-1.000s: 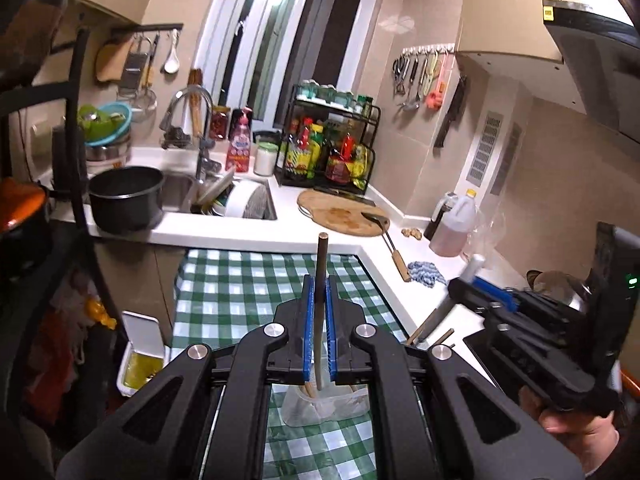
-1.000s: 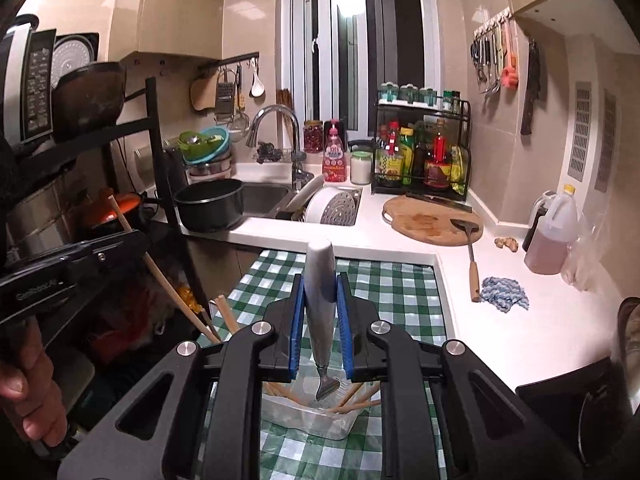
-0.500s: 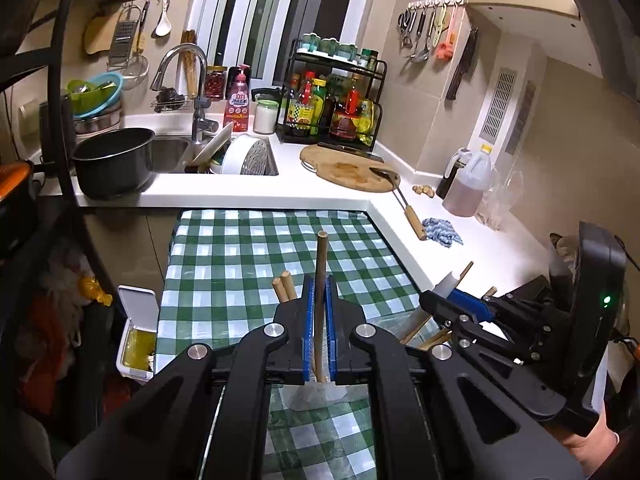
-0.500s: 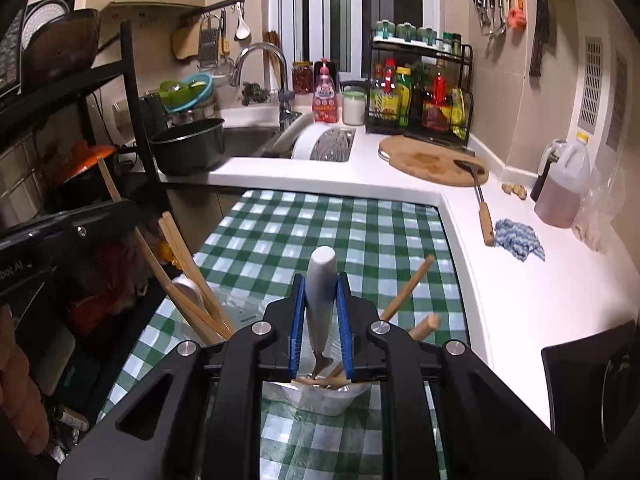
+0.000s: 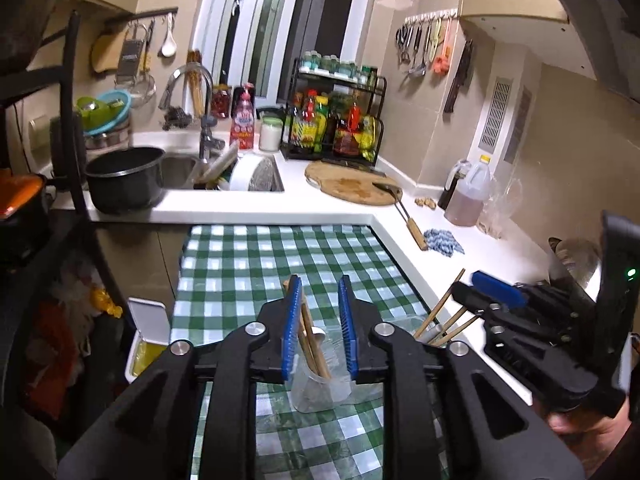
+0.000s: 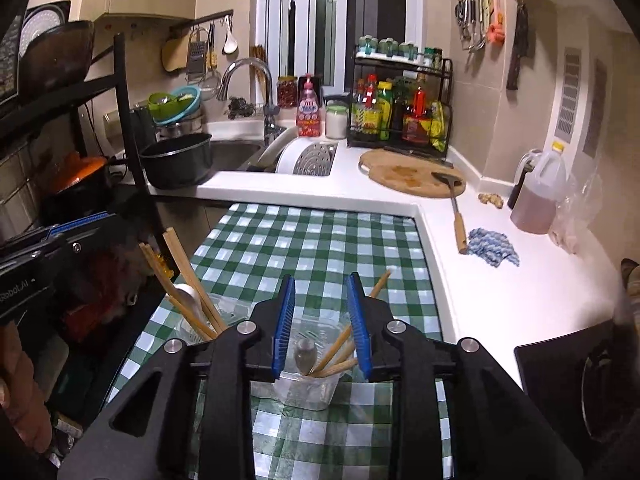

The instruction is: Organize utensils

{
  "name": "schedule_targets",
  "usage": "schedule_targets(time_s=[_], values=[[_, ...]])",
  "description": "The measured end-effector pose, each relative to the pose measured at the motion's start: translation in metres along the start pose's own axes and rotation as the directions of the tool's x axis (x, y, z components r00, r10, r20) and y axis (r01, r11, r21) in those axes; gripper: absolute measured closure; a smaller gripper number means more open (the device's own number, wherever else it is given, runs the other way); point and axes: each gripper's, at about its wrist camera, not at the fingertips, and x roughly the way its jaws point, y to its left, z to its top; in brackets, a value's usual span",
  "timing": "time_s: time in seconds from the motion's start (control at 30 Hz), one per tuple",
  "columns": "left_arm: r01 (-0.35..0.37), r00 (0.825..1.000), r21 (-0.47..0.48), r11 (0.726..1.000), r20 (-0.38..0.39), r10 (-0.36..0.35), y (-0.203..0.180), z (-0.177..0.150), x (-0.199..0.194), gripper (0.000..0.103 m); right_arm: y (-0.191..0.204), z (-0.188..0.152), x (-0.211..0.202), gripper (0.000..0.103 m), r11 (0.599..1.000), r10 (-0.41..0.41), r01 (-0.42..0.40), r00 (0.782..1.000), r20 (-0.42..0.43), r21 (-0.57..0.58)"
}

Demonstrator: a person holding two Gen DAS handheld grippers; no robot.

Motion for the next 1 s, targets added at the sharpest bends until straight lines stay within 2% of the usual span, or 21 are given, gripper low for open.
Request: schedule_targets(time_s=[0.03, 0.1, 0.23, 0.27, 0.33, 0.47, 0.6, 0.7, 0.9, 1.0], values=[[-0.005, 1.0, -0.001, 1.0, 0.016, 0.005, 0.0, 0.0, -0.006, 0.079, -0.001, 0.001, -0.011, 0.07, 1.0, -0.006, 0.006, 1.0, 0.022, -0.001], [-0.014, 0.999, -0.002, 1.0, 0.04, 0.014, 0.001, -0.002, -0.018, 0.069, -0.002, 0.0, -0.03, 0.064, 1.0, -0.018, 0.018, 0.998, 0.061, -0.003], [-0.039, 0.996, 0.001, 0.999, 0.076, 0.039, 0.0, -0.016, -0.039, 0.062, -0.003, -0.017, -0.075, 0.041, 0.999, -0.045, 0.046, 0.988, 0.148, 0.001], [-0.048, 0.996, 0.002, 0.999, 0.08, 0.048, 0.001, -0.024, -0.046, 0.058, -0.004, -0.024, -0.084, 0.038, 0.999, -0.053, 0.052, 0.986, 0.16, 0.012], [-0.069, 0.994, 0.002, 0.998, 0.084, 0.069, 0.001, -0.038, -0.055, 0.048, -0.008, -0.041, -0.098, 0.025, 0.998, -0.058, 0.05, 0.983, 0.175, 0.049], [-0.119, 0.989, -0.012, 0.993, 0.089, 0.119, 0.0, -0.076, -0.075, 0.028, -0.009, -0.089, -0.117, 0.013, 0.996, -0.076, 0.065, 0.978, 0.194, 0.066], [-0.185, 0.979, -0.054, 0.981, 0.078, 0.189, -0.002, -0.131, -0.082, 0.016, -0.009, -0.138, -0.108, 0.009, 0.996, -0.092, 0.089, 0.98, 0.175, 0.025], [-0.17, 0.985, -0.085, 0.982, 0.007, 0.171, -0.008, -0.165, -0.071, 0.016, -0.016, -0.161, -0.091, 0.009, 0.994, -0.107, 0.104, 0.984, 0.142, 0.031], [-0.168, 0.985, -0.012, 0.986, 0.024, 0.168, -0.026, -0.179, -0.054, 0.015, -0.028, -0.18, -0.08, 0.009, 0.992, -0.109, 0.099, 0.985, 0.134, 0.079], [-0.179, 0.983, -0.013, 0.984, 0.041, 0.179, -0.028, -0.178, -0.052, 0.015, -0.031, -0.184, -0.082, 0.007, 0.99, -0.117, 0.104, 0.982, 0.149, 0.091]])
